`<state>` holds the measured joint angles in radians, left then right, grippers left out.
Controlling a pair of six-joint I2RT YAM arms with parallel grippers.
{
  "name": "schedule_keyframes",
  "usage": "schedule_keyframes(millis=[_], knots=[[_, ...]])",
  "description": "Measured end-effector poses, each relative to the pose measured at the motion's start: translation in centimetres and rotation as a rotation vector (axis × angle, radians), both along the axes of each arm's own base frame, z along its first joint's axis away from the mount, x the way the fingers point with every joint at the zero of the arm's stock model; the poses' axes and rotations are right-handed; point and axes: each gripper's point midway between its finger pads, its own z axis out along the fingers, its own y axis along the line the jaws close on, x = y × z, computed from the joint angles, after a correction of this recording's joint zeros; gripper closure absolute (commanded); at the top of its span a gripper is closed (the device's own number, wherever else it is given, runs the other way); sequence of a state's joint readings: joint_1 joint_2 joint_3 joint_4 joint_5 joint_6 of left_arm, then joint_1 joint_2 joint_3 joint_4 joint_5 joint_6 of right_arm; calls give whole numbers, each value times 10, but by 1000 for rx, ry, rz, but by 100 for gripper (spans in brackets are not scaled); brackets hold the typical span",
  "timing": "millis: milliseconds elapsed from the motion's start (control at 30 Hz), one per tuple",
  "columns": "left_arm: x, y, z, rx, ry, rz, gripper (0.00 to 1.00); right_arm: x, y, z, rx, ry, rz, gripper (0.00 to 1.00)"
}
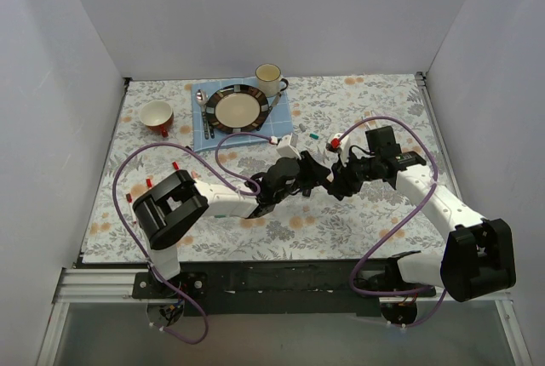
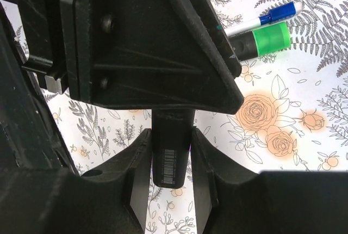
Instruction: Open the pen caps
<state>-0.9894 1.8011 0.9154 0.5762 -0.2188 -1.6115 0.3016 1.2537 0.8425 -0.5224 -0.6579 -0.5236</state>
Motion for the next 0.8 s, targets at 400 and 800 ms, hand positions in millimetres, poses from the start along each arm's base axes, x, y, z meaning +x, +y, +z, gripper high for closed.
schedule_keyframes(millis=[400,800], knots=[[4,-1,11,-2,-71,10,89,-3,1,-4,6,24,4,99],[2,-3,15,-28,-76,-4,67,3,-5,-2,35,63,-58,99]])
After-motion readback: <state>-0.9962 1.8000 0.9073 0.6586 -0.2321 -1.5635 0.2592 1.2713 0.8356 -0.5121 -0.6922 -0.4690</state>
